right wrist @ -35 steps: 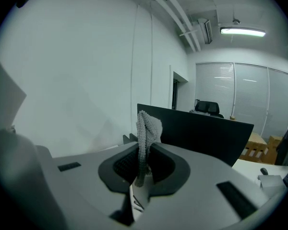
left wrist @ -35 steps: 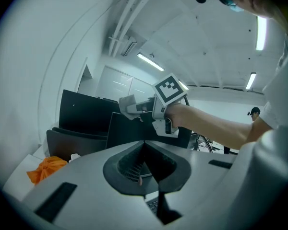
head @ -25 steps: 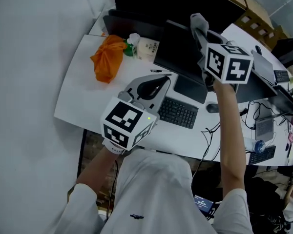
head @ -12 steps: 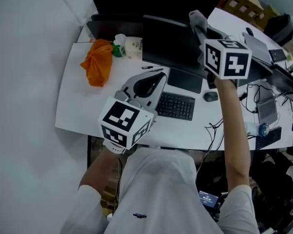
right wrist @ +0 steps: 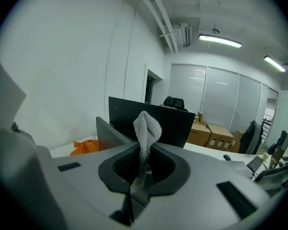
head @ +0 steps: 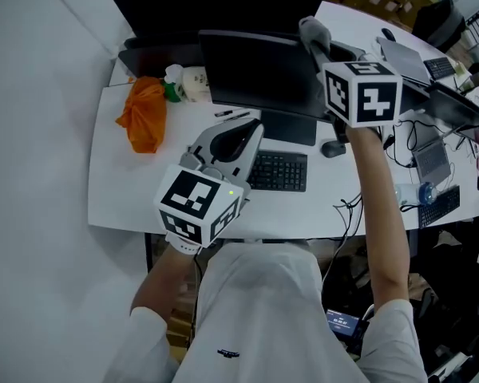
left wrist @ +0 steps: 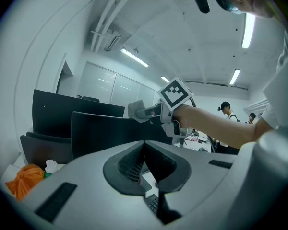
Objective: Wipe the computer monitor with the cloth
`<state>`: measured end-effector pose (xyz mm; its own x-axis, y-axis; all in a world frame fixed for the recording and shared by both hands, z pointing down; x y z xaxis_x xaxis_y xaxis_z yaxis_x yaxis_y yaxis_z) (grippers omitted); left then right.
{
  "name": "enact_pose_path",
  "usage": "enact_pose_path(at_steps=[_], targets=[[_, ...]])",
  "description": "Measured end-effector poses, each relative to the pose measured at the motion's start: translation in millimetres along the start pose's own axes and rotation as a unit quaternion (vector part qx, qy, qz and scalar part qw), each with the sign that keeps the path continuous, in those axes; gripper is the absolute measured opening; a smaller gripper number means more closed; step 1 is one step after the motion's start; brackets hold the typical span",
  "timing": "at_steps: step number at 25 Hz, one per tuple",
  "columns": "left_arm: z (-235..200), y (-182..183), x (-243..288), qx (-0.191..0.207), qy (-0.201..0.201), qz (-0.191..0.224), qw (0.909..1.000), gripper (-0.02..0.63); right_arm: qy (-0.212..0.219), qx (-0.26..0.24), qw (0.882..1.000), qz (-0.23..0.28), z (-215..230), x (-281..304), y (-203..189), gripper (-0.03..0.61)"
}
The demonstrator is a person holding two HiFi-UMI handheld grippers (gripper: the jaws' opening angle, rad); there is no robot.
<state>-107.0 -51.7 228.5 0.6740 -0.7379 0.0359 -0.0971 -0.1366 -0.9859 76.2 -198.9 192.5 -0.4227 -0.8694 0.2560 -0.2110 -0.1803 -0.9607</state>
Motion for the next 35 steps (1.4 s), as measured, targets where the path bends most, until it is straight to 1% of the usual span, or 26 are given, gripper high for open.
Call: enact_pose_path(at_steps=[6,12,16,20,29,33,35], targets=[[6.7,0.3,6.3,0.004,-0.012,-0.003,0.9999,0.018,-0.029,0.007,1.0,-0.003,21.6,-12.7,-4.3,0.032],[12.8,-0.4,11.9,0.007,-0.026,-0.009,0.9996,0.018,-0.053,0.013,0.999,-0.001,38.6,-26.2,-7.7,0.032],[14.9,-1.7,18.3,0.007,-0.035,-0.013,0.9993,0.018,-0.06,0.02,0.998,-0.005,48.9,-31.3,-15.2,0.032],[19.6,-4.0,26.6,0.007,-0.048,-0.018,0.9987,0.018,-0.081,0.024,0.996,-0.001,60.6,-42.0,-17.1,0.032],[37.6,-7.1,50.9,0.006,-0.07,-0.026,0.9972,0.018,-0.105,0.033,0.994,-0.009,88.1,-59.9,-30.6,0.032],[45.7,-9.8,59.1,0.006,-0.073,-0.032,0.9968,0.018,-0.102,0.046,0.994,-0.008,99.6,-65.4,-40.0,0.032],[49.6,-11.5,63.1,0.006,-0.075,-0.035,0.9966,0.018,-0.103,0.045,0.994,-0.005,104.2,-68.5,-41.6,0.032]])
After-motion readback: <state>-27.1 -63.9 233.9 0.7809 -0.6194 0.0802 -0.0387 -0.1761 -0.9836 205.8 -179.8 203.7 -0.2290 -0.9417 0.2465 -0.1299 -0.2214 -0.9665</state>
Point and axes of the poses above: the fingertips, and each gripper's own axes: x forward along the fingers, z to its right, y out of its top, the point moved 8 cm from there along -x, backward along the fingers, and after that the axes turned 11 degrees about z, right-handed, at the moved point
